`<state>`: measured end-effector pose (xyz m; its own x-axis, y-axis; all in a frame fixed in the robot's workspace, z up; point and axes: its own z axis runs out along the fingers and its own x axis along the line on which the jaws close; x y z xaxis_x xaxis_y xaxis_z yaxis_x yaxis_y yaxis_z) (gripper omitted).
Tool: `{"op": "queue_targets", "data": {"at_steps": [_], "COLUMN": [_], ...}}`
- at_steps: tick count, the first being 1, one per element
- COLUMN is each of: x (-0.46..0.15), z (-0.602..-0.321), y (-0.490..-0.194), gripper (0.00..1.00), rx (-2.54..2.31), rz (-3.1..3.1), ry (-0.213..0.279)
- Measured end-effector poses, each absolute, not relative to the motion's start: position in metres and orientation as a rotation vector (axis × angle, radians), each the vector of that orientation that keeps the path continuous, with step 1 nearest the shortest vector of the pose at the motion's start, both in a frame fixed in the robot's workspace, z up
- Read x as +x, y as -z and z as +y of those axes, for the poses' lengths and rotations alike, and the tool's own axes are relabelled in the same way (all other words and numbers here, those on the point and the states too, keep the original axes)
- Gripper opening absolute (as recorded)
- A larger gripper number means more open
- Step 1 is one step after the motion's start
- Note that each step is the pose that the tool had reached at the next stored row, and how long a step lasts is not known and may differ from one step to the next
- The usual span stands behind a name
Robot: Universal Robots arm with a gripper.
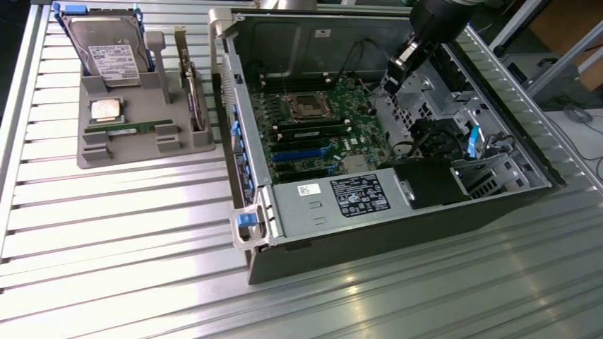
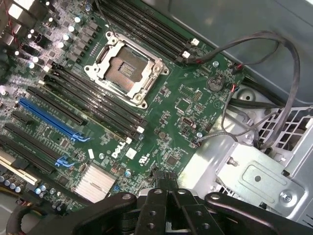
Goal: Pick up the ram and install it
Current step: 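Press down the ram until it locks into place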
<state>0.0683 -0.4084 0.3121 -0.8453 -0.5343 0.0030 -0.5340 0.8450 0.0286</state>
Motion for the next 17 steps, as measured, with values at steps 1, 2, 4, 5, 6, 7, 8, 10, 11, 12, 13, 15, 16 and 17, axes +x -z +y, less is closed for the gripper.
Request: {"op": "queue_targets", "data": {"at_steps": [1,2,4,5,6,7,8,10,11,12,13,15,16,17], "x": [0.0683,0.0683,0.0683,0.0683,0.0683,0.0683,0.0684,0.0684,0.0683,0.0683,0.0683,0.0684,0.0683,0.0683], "z": [-0.4084,-0.4084,-0.4084,-0.4084,-0.4084,-0.4084,-0.4084,-0.4084,-0.4084,-0.4084,-0.4084,-0.4084,-0.4084,-0.4084], "y": [-0.3121,-0.3120,-0.3119,-0.3119,-0.3119,-0.3118,-0.3118,-0.3117,-0.3116,-0.3115,-0.3115,-0.3114,-0.3113,-0.3113], "gripper": [0.10,0.10,0.10,0.10,0.10,0.10,0.10,0.10,0.10,0.10,0.10,0.10,0.10,0.10], "rx": [0.854,0.838,0.811,0.802,0.796,0.791,0.786,0.764,0.753,0.741,0.731,0.709,0.697,0.681], "rz": [-3.012,-3.016,-3.024,-3.027,-3.028,-3.030,-3.031,-3.037,-3.040,-3.043,-3.045,-3.051,-3.054,-3.057], "ry": [0.042,0.042,0.042,0.042,0.042,0.042,0.042,0.042,0.042,0.042,0.042,0.042,0.042,0.043]}}
